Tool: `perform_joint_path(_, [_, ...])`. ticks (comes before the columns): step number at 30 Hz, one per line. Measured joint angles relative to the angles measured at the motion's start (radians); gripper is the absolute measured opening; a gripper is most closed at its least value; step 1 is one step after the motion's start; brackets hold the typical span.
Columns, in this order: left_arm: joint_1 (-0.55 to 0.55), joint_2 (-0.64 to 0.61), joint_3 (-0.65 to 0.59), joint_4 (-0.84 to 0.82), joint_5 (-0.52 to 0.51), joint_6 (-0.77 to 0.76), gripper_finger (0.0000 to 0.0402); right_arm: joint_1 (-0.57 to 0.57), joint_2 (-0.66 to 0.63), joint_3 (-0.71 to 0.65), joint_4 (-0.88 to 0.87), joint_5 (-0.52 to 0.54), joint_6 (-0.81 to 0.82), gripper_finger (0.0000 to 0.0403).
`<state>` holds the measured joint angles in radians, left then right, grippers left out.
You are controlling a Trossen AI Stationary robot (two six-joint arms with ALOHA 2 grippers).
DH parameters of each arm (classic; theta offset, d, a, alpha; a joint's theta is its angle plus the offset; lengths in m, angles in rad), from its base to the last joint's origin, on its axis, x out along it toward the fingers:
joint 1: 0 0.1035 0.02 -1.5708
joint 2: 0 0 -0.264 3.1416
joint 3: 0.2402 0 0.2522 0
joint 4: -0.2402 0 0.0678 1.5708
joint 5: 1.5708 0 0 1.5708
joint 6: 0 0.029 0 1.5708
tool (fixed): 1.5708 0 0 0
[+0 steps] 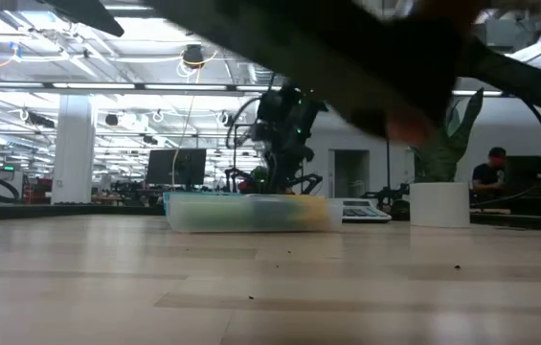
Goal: Pack school essentials
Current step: Close the supply box
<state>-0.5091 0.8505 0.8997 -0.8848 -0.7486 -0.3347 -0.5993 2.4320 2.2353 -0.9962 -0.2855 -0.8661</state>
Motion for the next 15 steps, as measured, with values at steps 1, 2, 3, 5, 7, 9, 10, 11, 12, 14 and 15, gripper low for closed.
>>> perform_joint_path(1, [0.000, 0.000, 0.000, 0.000, 0.000, 0.000, 0.0101, -0.001, 0.011, 0.000, -0.003, 0.002, -0.004, 0.0165])
perform_joint_path(2, [0.000, 0.000, 0.000, 0.000, 0.000, 0.000, 0.0101, -0.001, 0.020, 0.002, 0.005, 0.005, -0.013, 0.0165])
perform_joint_path(3, [0.000, 0.000, 0.000, 0.000, -0.001, 0.000, 0.0101, 0.000, 0.025, 0.003, -0.002, 0.010, -0.020, 0.0165])
perform_joint_path(5, [0.000, 0.000, 0.000, 0.001, -0.003, 0.001, 0.0101, 0.002, 0.036, 0.002, -0.022, 0.028, -0.023, 0.0165])
perform_joint_path(7, [0.000, 0.000, 0.000, 0.000, -0.009, 0.001, 0.0101, 0.003, 0.041, 0.002, -0.016, 0.032, -0.024, 0.0163])
perform_joint_path(9, [0.000, 0.000, 0.000, 0.000, -0.018, 0.002, 0.0101, 0.002, 0.038, 0.002, -0.021, 0.041, -0.025, 0.0160])
perform_joint_path(10, [0.000, 0.000, 0.000, 0.000, -0.019, 0.002, 0.0101, 0.002, 0.035, 0.002, -0.018, 0.048, -0.026, 0.0157])
perform_joint_path(11, [0.000, 0.000, 0.000, 0.001, -0.019, 0.002, 0.0101, 0.001, 0.033, 0.002, -0.018, 0.050, -0.029, 0.0151])
perform_joint_path(12, [0.000, 0.000, 0.000, 0.000, -0.019, 0.002, 0.0101, -0.001, 0.032, 0.002, -0.021, 0.050, -0.031, 0.0144])
perform_joint_path(14, [0.000, 0.000, 0.000, 0.000, -0.019, 0.002, 0.0101, -0.004, 0.032, 0.002, -0.032, 0.053, -0.034, 0.0123])
perform_joint_path(15, [0.000, 0.000, 0.000, 0.001, -0.019, 0.002, 0.0101, -0.004, 0.032, 0.002, -0.039, 0.053, -0.041, 0.0110])
